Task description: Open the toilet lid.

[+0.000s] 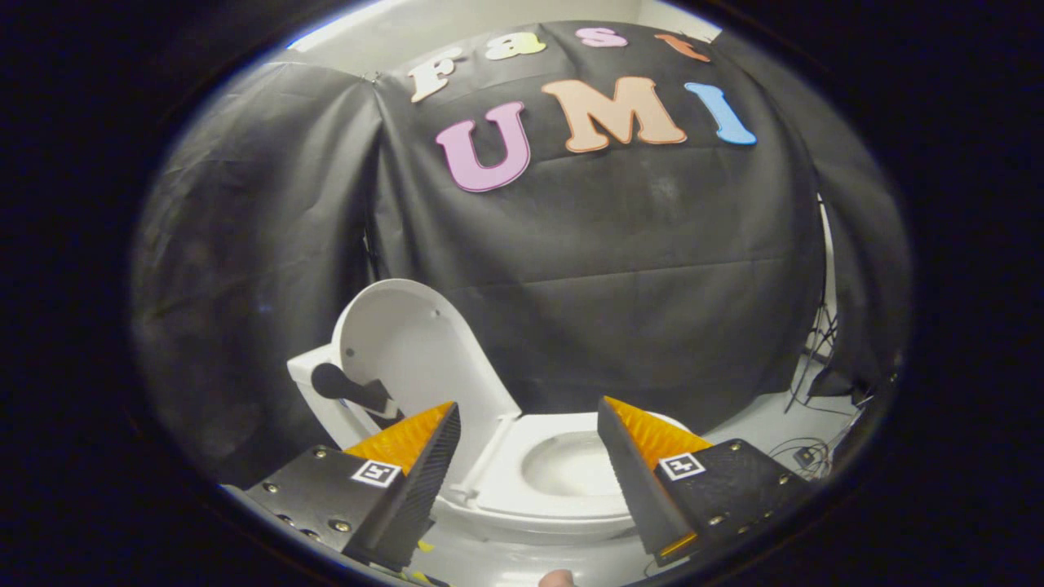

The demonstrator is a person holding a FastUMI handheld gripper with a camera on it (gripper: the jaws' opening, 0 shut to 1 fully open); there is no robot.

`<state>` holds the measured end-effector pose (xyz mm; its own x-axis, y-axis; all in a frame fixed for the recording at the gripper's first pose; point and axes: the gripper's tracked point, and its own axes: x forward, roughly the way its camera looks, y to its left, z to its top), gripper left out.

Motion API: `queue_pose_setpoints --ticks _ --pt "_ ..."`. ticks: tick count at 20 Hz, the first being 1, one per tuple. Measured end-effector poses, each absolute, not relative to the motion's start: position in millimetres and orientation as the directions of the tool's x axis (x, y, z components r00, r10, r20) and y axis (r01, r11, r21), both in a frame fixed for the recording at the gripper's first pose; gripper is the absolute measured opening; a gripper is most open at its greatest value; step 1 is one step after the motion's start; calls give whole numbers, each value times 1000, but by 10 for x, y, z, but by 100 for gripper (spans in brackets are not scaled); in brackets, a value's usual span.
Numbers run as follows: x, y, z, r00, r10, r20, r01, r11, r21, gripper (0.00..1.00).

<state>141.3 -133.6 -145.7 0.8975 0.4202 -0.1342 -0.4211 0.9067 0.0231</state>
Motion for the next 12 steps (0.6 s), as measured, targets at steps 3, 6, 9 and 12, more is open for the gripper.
queue_pose_setpoints --ticks 3,6,9,12 --pt "1408 -1687 -1471 914 380 -139 -387 922 -24 99" --pt "1389 -2010 -1509 926 347 -149 -357 933 -44 99" --pt "1380 -2338 -1461 939 314 -141 -322 946 -39 99" --pt "1407 -2595 -1365 953 281 -115 -285 958 -20 99"
